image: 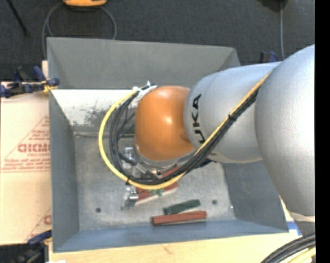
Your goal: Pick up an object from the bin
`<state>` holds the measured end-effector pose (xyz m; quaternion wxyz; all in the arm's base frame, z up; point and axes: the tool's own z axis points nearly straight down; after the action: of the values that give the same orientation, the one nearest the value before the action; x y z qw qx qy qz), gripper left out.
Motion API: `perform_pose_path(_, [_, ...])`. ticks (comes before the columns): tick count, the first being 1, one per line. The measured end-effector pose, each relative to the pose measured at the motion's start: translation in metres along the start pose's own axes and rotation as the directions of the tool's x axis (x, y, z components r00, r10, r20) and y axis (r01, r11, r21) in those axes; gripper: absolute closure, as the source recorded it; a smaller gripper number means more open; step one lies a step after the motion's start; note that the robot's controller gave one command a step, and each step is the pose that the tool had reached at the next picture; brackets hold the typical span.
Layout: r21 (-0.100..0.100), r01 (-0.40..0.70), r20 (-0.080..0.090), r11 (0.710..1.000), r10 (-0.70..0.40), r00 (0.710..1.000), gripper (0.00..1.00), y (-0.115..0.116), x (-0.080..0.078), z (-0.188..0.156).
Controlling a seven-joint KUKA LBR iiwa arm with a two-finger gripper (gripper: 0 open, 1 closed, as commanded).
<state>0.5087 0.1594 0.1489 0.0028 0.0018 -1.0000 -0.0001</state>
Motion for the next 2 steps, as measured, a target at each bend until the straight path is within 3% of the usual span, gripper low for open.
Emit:
perform_pose_path(1, [-0.001,-0.003,0.007,1.000,0.003,1.000,0.00,-0.001,-0.002,-0.004])
perform_pose_path(2, [-0.004,0.134,0.014,0.991,-0.133,0.991,1.00,-0.046,-0.015,0.070])
